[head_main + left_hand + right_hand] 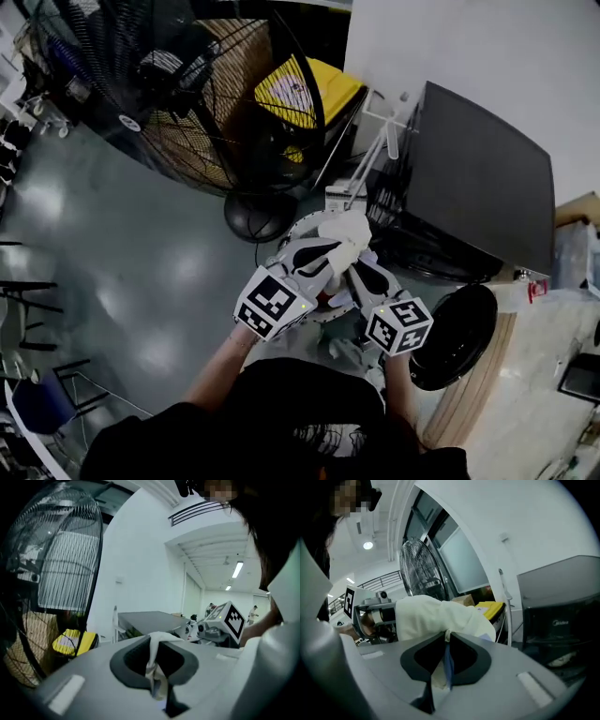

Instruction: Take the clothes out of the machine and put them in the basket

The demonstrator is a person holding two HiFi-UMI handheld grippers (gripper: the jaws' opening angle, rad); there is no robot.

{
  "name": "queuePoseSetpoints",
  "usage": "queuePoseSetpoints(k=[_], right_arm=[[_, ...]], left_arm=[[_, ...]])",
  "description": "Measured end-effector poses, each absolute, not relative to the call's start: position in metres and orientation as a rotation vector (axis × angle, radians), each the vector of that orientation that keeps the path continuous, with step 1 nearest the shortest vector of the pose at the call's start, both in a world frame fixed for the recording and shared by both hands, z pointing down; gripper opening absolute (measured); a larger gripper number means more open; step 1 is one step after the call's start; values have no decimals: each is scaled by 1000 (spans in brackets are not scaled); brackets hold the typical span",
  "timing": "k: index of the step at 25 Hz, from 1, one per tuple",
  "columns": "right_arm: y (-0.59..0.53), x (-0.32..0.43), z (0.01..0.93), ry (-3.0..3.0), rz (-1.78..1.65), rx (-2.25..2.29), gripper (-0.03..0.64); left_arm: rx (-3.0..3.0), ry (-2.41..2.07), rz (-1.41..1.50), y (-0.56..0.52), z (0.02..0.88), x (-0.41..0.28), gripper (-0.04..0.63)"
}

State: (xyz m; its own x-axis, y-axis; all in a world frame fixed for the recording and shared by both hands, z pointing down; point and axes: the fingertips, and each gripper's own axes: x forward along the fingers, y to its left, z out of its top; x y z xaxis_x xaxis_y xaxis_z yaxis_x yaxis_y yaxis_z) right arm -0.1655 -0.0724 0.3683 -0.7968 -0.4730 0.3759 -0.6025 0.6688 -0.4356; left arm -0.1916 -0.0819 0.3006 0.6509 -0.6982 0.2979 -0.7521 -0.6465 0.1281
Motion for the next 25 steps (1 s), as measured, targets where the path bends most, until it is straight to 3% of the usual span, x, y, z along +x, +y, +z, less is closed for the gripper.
queuePoseSetpoints(k=[12,20,23,25], right_arm=[[-58,-129,559,-2255,1104,1093,61],[-50,-113,643,-2090,1084,1076,69],[-48,-115,660,-2079,1088,1059,170],[-47,-115,667,-2082,1124,1073,199]], left_arm=[[2520,-894,770,-85,505,-180,22],[2417,-798,1004,-83,609,-169,22],[2340,-751,1118,-77,642,-169,99],[2329,-693,1202,-70,656,-168,166]])
